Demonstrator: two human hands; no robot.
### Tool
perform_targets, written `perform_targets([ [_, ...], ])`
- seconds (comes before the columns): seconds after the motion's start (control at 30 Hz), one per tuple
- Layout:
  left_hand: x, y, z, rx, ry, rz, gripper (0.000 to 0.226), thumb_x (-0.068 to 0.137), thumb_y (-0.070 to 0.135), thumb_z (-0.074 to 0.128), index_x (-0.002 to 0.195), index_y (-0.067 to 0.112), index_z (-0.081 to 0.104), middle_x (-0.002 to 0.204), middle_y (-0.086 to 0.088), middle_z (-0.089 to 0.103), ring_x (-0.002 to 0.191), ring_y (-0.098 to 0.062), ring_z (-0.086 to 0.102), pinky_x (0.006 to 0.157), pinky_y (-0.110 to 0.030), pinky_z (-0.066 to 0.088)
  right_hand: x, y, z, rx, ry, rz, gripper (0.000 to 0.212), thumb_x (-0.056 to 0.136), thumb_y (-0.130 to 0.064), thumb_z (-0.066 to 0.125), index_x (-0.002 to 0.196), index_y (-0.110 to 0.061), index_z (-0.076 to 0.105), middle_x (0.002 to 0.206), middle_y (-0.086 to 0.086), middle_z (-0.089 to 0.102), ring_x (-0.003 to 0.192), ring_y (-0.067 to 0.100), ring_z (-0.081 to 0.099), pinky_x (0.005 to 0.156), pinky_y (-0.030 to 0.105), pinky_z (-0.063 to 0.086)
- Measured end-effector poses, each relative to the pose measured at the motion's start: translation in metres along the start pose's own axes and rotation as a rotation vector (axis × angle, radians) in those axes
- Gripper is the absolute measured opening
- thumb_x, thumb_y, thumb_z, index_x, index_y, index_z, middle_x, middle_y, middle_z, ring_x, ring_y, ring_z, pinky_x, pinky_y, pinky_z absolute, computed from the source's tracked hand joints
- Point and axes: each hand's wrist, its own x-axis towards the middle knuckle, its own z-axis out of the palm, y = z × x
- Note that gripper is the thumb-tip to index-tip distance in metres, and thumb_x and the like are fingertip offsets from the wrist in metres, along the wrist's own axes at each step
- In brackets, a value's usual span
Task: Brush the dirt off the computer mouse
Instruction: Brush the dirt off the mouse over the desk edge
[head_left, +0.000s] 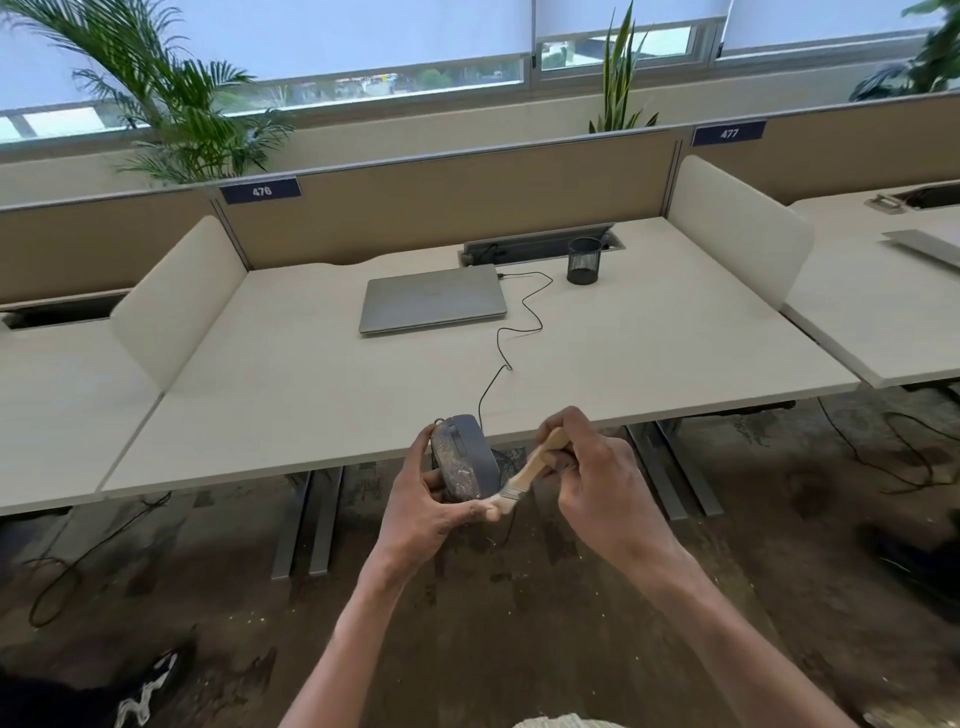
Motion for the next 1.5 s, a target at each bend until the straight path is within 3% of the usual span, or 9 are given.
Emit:
perform_targets([
  [0.13,-0.002,0.002,-0.002,-0.004,0.005,0.003,0.134,0.047,0.028,0.102,0.159,0.033,0.027,0.127,-0.005,0.066,0.103,0.005,0.072,0.077,-0.011,0.056,0.0,0.0,-0.005,0.003,-0.008,0.034,0.038,0.091,0.011,0.057,0.105,-0.024,0.052,0.089,-0.005,0.07,0.083,0.002,0.069,0.068,0.009,0.053],
  [0.37,-0.005,0.003,0.004,0.006,-0.012,0.009,0.133,0.046,0.03,0.105,0.154,0.041,0.03,0.132,-0.014,0.069,0.114,-0.019,0.074,0.092,-0.025,0.06,-0.003,-0.014,-0.001,0.01,-0.022,-0.022,0.037,0.091,0.008,0.061,0.108,-0.023,0.053,0.089,-0.005,0.07,0.082,0.006,0.07,0.07,0.017,0.058],
  [0.63,-0.008,0.009,0.006,0.037,0.019,0.021,0.122,0.047,0.034,0.104,0.141,0.057,0.03,0.131,-0.011,0.069,0.111,-0.017,0.073,0.082,-0.014,0.058,-0.008,-0.021,0.0,0.004,-0.017,-0.068,0.036,0.092,0.008,0.061,0.111,-0.021,0.051,0.087,-0.004,0.067,0.078,0.009,0.069,0.069,0.021,0.058],
  [0.8,-0.011,0.013,0.006,0.047,0.022,0.018,0.124,0.047,0.033,0.103,0.145,0.05,0.028,0.135,-0.015,0.066,0.12,-0.024,0.069,0.101,-0.041,0.059,-0.01,-0.024,-0.011,-0.151,-0.097,-0.08,0.039,0.089,0.005,0.063,0.109,-0.025,0.047,0.084,-0.003,0.067,0.072,0.011,0.065,0.062,0.027,0.058],
  [0.87,-0.011,0.013,0.005,0.046,0.018,0.017,0.125,0.047,0.033,0.103,0.146,0.049,0.028,0.136,-0.014,0.066,0.12,-0.023,0.07,0.1,-0.037,0.059,-0.008,-0.028,-0.013,-0.136,-0.088,-0.078,0.038,0.089,0.006,0.062,0.111,-0.022,0.049,0.086,-0.001,0.068,0.074,0.013,0.067,0.064,0.03,0.059],
  [0.97,-0.01,0.013,0.005,0.034,0.01,0.005,0.13,0.043,0.041,0.104,0.147,0.05,0.027,0.132,-0.014,0.069,0.115,-0.021,0.072,0.096,-0.03,0.06,-0.004,-0.036,-0.01,-0.108,-0.074,-0.1,0.037,0.09,0.005,0.062,0.117,-0.018,0.052,0.089,0.0,0.069,0.076,0.013,0.068,0.066,0.026,0.058],
  [1.1,-0.011,0.014,0.008,0.002,-0.008,-0.009,0.143,0.034,0.059,0.102,0.154,0.045,0.026,0.129,-0.015,0.071,0.113,-0.022,0.074,0.099,-0.039,0.06,-0.006,-0.04,-0.005,-0.14,-0.145,-0.122,0.039,0.086,0.001,0.07,0.116,-0.016,0.05,0.089,0.0,0.067,0.074,0.014,0.064,0.064,0.024,0.055],
  [1.37,-0.008,0.012,0.008,-0.001,0.015,-0.01,0.128,0.047,0.028,0.103,0.147,0.048,0.027,0.136,-0.017,0.066,0.119,-0.025,0.07,0.099,-0.038,0.06,-0.001,-0.035,-0.009,-0.244,-0.181,-0.081,0.037,0.084,-0.001,0.071,0.108,-0.018,0.048,0.077,-0.007,0.057,0.062,0.01,0.049,0.051,0.012,0.029],
  [1.5,-0.005,0.01,0.008,-0.02,-0.007,-0.009,0.132,0.048,0.028,0.102,0.155,0.04,0.026,0.133,-0.02,0.068,0.116,-0.028,0.072,0.096,-0.032,0.06,0.002,-0.044,-0.002,-0.193,-0.192,-0.114,0.04,0.086,0.001,0.07,0.115,-0.017,0.048,0.085,-0.001,0.066,0.072,0.014,0.063,0.06,0.018,0.049],
])
